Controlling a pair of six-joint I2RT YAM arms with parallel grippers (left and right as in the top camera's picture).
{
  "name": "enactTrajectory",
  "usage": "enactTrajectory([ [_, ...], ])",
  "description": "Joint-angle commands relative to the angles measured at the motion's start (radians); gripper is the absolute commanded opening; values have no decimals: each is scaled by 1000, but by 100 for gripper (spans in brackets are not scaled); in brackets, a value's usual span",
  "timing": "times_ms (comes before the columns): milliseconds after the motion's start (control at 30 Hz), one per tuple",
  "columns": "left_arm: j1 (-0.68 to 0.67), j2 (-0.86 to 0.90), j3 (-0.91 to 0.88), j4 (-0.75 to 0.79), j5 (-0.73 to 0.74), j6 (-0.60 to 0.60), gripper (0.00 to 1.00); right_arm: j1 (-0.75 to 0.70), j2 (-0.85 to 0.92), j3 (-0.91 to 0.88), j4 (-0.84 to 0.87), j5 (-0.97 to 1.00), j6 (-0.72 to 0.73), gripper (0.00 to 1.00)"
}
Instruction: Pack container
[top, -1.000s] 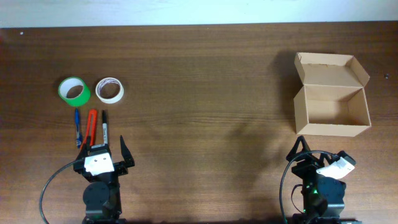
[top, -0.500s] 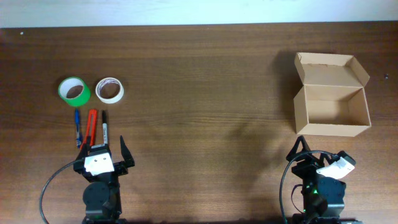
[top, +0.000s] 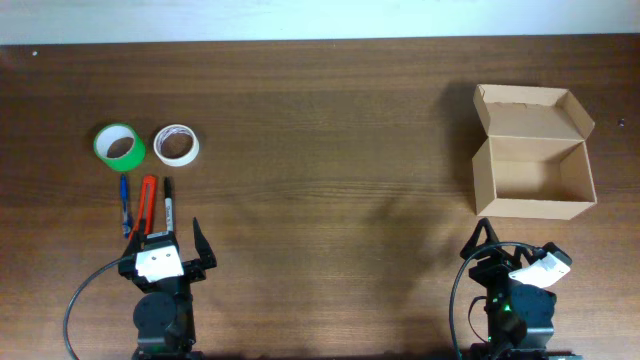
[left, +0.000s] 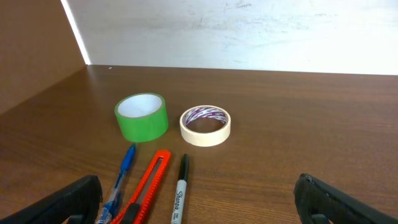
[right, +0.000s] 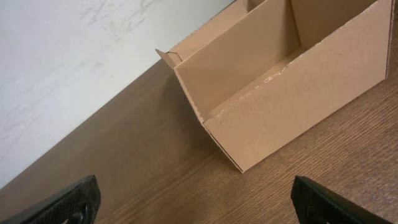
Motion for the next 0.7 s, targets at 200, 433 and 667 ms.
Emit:
enactTrajectory([
  [200,2,-3,0,-8,8,5,100,-1,-8,-8,3,13,2,99],
  [433,2,-3,0,-5,7,5,100,-1,-8,-8,3,13,2,99],
  [667,2,-1,0,-6,39,4,99,-1,-3,-7,-1,-13,-59,99],
])
